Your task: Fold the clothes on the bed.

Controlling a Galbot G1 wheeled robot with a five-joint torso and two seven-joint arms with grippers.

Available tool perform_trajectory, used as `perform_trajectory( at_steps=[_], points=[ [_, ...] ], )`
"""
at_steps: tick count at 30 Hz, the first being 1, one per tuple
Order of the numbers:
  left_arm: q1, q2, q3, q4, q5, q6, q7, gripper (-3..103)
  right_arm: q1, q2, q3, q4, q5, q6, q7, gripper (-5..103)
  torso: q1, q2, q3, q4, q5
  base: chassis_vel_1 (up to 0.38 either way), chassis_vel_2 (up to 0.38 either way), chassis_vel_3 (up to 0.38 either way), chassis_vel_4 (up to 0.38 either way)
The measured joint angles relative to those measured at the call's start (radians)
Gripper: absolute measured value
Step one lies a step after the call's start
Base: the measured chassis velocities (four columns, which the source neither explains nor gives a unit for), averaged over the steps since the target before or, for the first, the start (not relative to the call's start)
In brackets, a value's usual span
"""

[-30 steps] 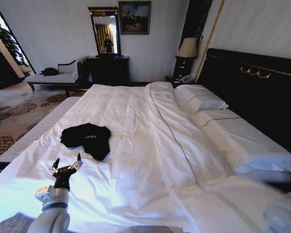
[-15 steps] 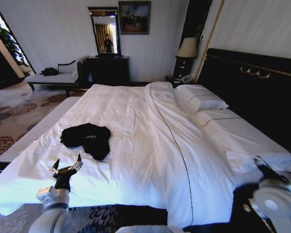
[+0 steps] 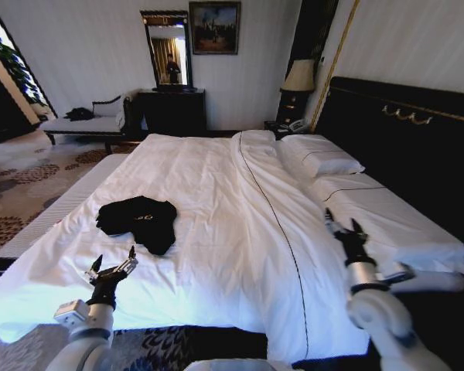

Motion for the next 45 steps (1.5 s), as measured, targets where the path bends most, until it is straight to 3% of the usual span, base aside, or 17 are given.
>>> perform_trajectory(
  at_steps=[4,9,17,34,38,41,45],
  points=[
    [0.029,0.016,-0.005,-0.02,0.028,-0.021,0.013,100,-0.11,0.018,0.038,0.033,-0.115,0.066,-0.113,100,0.0,0.0,0.0,-0.0006,-0.0002,0.0,0.0,0.0,0.0],
    [0.027,0.026,0.0,-0.015,0.056,-0.035,0.024,100,-0.164,0.018,0.098,0.075,-0.103,0.075,-0.149,100,0.0,0.0,0.0,-0.0001,-0.0003,0.0,0.0,0.0,0.0],
    [0.011,0.02,0.048,0.004,0.092,-0.05,0.028,100,-0.183,0.033,0.106,0.072,-0.059,0.095,-0.088,100,0.0,0.0,0.0,-0.0002,-0.0002,0.0,0.0,0.0,0.0],
    [0.008,0.008,0.082,-0.018,0.119,-0.084,0.022,100,-0.204,0.148,0.078,0.037,-0.174,0.145,-0.101,100,0.0,0.0,0.0,-0.0001,0.0001,0.0,0.0,0.0,0.0],
    [0.014,0.02,0.079,-0.022,0.123,-0.09,0.048,100,-0.203,0.158,0.07,0.04,-0.186,0.147,-0.101,100,0.0,0.0,0.0,-0.0002,-0.0001,0.0,0.0,0.0,0.0],
    [0.031,0.038,0.08,-0.011,0.121,-0.134,0.151,100,-0.198,0.157,0.071,0.035,-0.196,0.153,-0.105,100,0.0,0.0,0.0,-0.0002,-0.0001,0.0,0.0,0.0,0.0],
    [0.028,0.05,0.08,-0.005,0.12,-0.151,0.184,100,-0.187,0.138,0.071,0.02,-0.196,0.153,-0.106,100,0.0,0.0,0.0,-0.0002,-0.0001,0.0,0.0,0.0,0.0]
  ],
)
